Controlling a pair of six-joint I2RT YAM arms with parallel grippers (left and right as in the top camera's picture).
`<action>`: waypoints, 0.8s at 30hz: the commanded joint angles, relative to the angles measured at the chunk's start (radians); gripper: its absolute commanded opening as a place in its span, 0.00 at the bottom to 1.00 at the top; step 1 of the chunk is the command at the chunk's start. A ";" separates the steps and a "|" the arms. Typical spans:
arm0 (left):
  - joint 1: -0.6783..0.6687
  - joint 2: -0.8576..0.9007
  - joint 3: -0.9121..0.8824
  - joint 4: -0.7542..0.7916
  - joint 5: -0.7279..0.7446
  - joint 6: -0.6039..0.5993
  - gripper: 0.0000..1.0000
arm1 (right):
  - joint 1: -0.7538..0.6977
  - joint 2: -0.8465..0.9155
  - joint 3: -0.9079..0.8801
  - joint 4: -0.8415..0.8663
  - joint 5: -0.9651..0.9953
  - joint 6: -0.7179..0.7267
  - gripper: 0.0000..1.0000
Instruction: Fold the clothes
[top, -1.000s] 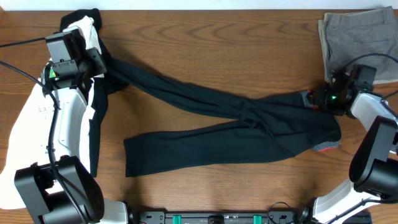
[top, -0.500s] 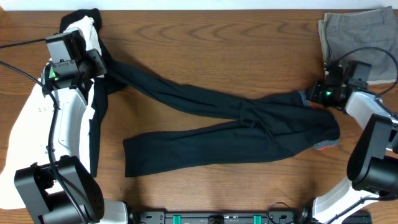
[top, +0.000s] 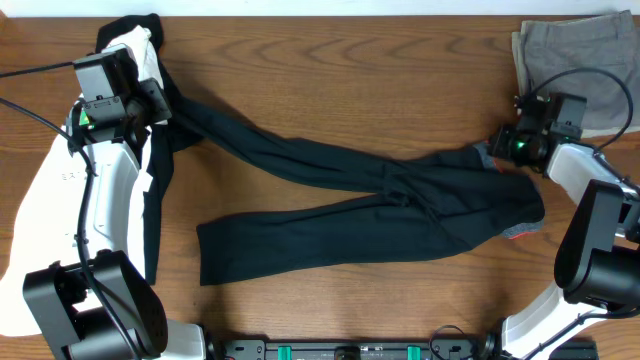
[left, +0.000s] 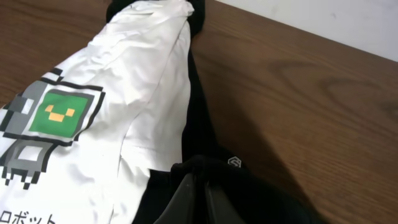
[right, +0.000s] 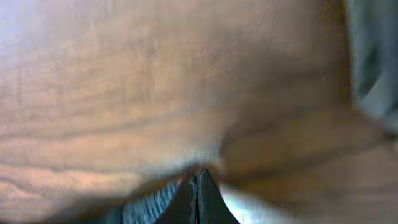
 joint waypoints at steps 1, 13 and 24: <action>0.006 0.013 0.016 0.019 -0.012 -0.009 0.06 | 0.005 0.011 0.101 0.009 -0.017 -0.020 0.01; 0.006 0.013 0.016 0.021 -0.012 -0.009 0.06 | 0.009 0.012 0.312 -0.280 -0.079 -0.020 0.47; 0.005 0.013 0.016 0.007 -0.012 -0.009 0.06 | 0.094 0.093 0.312 -0.576 0.092 -0.071 0.70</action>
